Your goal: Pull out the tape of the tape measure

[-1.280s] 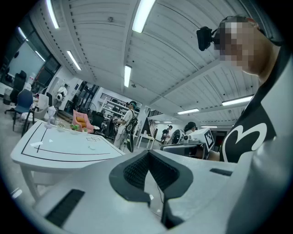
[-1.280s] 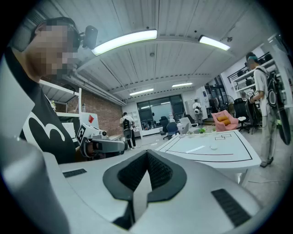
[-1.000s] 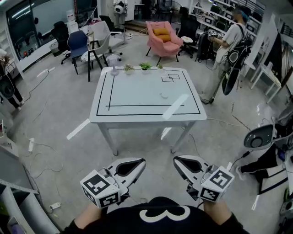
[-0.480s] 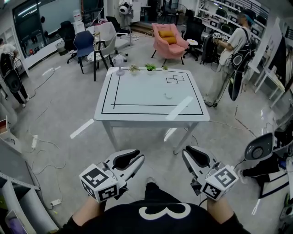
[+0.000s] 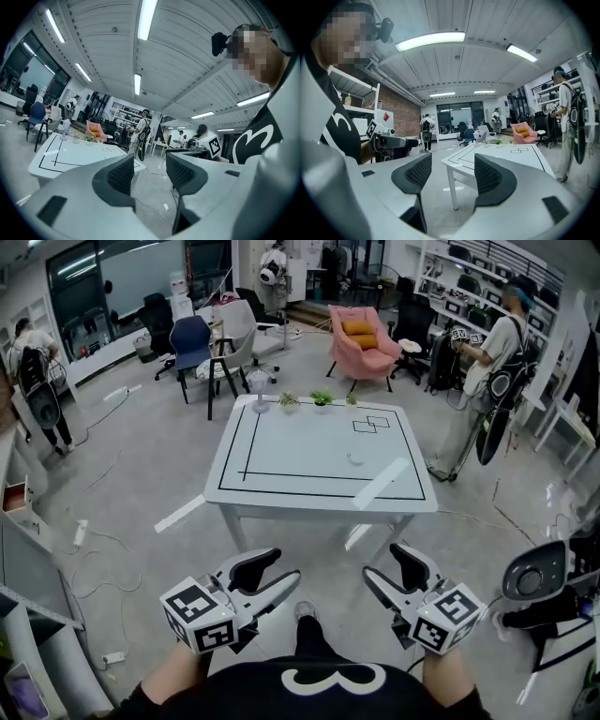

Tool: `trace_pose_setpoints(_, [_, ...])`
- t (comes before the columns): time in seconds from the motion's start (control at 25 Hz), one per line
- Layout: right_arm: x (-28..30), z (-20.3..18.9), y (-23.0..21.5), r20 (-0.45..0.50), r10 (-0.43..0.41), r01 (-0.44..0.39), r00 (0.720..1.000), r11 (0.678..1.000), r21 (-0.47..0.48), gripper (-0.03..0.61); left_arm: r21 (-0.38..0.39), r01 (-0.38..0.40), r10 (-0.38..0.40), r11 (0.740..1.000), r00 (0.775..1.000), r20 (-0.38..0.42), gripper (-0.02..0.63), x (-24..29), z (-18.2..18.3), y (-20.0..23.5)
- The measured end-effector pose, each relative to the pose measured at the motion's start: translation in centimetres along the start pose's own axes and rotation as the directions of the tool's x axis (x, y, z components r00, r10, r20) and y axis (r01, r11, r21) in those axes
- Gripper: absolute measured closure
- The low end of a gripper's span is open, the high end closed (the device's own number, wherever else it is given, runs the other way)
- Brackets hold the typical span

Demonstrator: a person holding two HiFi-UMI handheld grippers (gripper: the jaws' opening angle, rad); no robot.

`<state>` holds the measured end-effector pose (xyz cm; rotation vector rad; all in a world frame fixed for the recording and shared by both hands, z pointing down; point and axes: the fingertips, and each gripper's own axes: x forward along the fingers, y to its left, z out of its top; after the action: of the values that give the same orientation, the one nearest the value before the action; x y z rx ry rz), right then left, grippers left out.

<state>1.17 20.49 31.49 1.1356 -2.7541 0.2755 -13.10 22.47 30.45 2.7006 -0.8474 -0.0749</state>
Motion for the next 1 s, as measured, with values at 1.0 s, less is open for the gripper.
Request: trace_pose_setpoints(1.0, [16.7,1.4,-28.1,-0.063,-0.022,0.025,0.998,0.999,0.045,0.284,-0.006,-0.074,0.073,0.997,0.99,-0.121,0.362,25.4,3.8,23.1])
